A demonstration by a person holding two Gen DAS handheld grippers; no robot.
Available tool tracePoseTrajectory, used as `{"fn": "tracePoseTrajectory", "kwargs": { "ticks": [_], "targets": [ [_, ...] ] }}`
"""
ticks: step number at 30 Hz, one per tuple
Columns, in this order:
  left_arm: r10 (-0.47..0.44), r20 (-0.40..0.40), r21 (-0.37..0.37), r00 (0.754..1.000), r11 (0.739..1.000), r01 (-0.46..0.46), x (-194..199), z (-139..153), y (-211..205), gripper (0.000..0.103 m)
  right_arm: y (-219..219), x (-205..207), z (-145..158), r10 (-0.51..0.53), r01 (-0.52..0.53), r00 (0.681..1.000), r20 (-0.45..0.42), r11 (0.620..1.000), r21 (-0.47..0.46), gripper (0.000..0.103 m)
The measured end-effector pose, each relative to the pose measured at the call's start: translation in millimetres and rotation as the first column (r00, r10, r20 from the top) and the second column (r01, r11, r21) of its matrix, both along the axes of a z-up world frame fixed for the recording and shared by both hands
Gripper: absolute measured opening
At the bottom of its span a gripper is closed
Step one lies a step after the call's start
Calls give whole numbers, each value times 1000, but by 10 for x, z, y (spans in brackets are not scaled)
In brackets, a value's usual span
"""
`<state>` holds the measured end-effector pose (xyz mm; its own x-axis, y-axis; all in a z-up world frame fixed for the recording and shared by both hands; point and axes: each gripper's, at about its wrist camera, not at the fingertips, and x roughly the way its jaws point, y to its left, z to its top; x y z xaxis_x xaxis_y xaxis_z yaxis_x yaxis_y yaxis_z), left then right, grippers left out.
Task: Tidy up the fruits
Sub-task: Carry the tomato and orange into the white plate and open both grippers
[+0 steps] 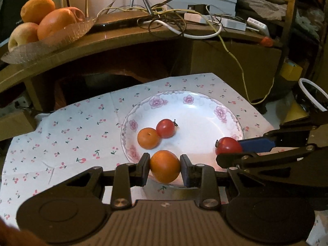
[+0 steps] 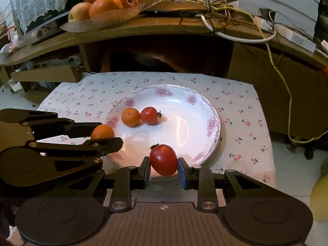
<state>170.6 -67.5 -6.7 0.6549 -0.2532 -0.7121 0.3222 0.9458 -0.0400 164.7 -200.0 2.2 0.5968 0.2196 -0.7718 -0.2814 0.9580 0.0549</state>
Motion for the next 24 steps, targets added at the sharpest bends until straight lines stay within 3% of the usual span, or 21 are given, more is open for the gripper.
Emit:
{"fn": "tracePoseTrajectory", "kwargs": {
  "ticks": [5,24],
  "targets": [
    [4,-9,1,1000,1000,-4,100,-75,-26,36,43,62,-56,8,-8,1000,11,999,-37,29],
    [34,-14,-29,999,999,-34,169,-78,53,38,21,184,-97,-9,10,1000,26,1000,-10,33]
  ]
}}
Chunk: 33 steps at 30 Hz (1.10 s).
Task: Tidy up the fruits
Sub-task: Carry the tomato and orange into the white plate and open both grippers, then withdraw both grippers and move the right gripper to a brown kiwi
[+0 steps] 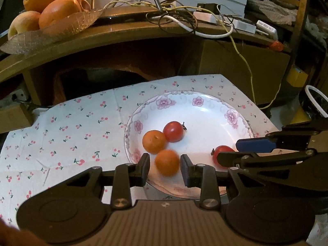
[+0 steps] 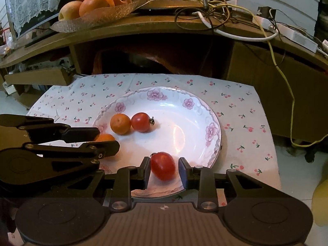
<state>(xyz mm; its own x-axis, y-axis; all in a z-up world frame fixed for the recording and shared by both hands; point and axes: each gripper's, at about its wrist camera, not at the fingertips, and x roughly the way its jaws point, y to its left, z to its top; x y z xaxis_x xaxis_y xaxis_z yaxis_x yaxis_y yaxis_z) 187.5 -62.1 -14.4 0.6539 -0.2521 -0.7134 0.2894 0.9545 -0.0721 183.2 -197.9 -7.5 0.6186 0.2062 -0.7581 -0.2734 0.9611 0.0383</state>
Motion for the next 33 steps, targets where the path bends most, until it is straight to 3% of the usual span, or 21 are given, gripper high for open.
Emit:
{"fn": "tracePoseTrajectory", "kwargs": {
  "ticks": [22,33],
  "targets": [
    [21,58,-7,998,1000,-20,-154,248,235,43,-142,-93,136,-60,59,997,50,998,29,34],
    [11,53,2,999,1000,-11,-315,272,478,44,62,-344,174,47,-48,999,11,995,89,34]
  ]
}}
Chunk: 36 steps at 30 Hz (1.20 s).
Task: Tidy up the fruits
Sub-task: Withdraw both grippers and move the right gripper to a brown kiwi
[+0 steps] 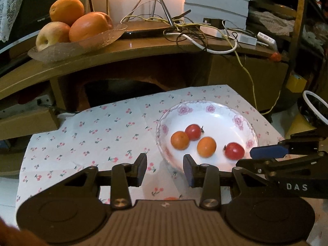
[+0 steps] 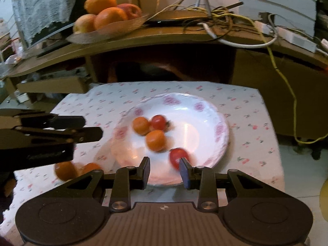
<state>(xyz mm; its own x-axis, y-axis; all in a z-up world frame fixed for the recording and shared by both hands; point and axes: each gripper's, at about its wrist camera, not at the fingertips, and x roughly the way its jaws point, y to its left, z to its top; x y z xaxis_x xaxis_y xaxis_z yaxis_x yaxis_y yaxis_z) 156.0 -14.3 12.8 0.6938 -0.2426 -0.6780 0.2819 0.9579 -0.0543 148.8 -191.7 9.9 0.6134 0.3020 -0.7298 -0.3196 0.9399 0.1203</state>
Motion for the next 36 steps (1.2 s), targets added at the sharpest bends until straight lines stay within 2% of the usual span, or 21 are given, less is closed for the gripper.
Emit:
{"fn": "tracePoseTrajectory", "kwargs": {
  "ticks": [9,18,25,36],
  "targets": [
    [-42,-12,18,999,999,42,-265,-13,237,44,245,-119,-103,101,-101,993,-56,995,10,38],
    [-158,-47,10,986,987,158,-600,-80,389,44,352,-100,-259,102,-102,991,-84,995,3,39],
    [-277,-52,117,960,953,281,-795,-257,233,44,426,-76,-372,91,-94,992,-93,995,-20,39],
    [-293,-46,154,955,943,296,-752,-446,119,46,459,-1,-442,61,-63,995,-83,998,-23,42]
  ]
}}
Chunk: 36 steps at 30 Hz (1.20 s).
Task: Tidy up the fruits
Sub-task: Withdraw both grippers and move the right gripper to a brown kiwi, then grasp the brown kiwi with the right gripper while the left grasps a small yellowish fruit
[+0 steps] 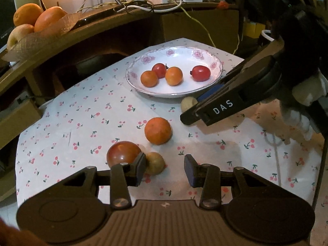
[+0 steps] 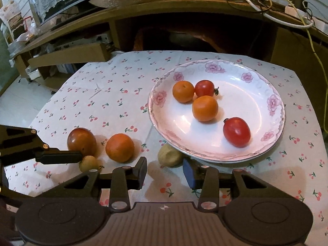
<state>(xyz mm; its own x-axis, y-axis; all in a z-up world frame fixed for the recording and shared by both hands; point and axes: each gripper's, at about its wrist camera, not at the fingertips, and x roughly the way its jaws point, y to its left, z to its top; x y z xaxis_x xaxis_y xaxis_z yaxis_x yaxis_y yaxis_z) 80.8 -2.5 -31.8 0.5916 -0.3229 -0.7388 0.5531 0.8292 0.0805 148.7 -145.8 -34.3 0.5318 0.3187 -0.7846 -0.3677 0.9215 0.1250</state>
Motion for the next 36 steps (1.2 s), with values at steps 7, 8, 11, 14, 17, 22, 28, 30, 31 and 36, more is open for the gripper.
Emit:
{"fn": "tracePoseTrajectory", "kwargs": {
  "ticks": [7,8,11,14,17,22,28,30,31,36],
  "targets": [
    [-30,-25,-33,999,999,30,-14,51,-30,48,-2,4,14,-2,2,1000,-8,1000,-11,29],
    [-42,-36,-50,998,998,40,-27,65,-29,48,-6,4,17,0,0,1000,-12,1000,-11,29],
    [-95,-95,-114,991,990,84,-68,102,-16,48,-14,-17,28,8,-8,1000,-23,1000,-15,28],
    [-112,-100,-123,989,987,100,-110,119,-23,48,-37,-60,52,31,-32,998,-45,999,-16,28],
    [-86,-84,-117,993,990,75,-87,124,-5,48,-64,-104,65,44,-46,998,-51,998,-32,28],
    [-36,-45,-81,998,996,33,-40,98,-23,49,-107,-139,91,63,-65,997,-48,997,-41,28],
    [-6,0,11,1000,1000,6,-3,-8,-106,51,-123,-140,65,70,-73,997,-44,996,-60,30],
    [8,2,19,1000,1000,-8,33,-35,-117,52,-103,-132,64,70,-73,997,-42,995,-64,31],
    [9,7,20,1000,1000,-9,35,-38,-124,53,-98,-129,61,70,-73,997,-42,995,-63,32],
    [-80,-102,-103,992,992,69,2,129,-108,54,-109,-123,60,74,-77,996,-51,995,-57,33]
  ]
}}
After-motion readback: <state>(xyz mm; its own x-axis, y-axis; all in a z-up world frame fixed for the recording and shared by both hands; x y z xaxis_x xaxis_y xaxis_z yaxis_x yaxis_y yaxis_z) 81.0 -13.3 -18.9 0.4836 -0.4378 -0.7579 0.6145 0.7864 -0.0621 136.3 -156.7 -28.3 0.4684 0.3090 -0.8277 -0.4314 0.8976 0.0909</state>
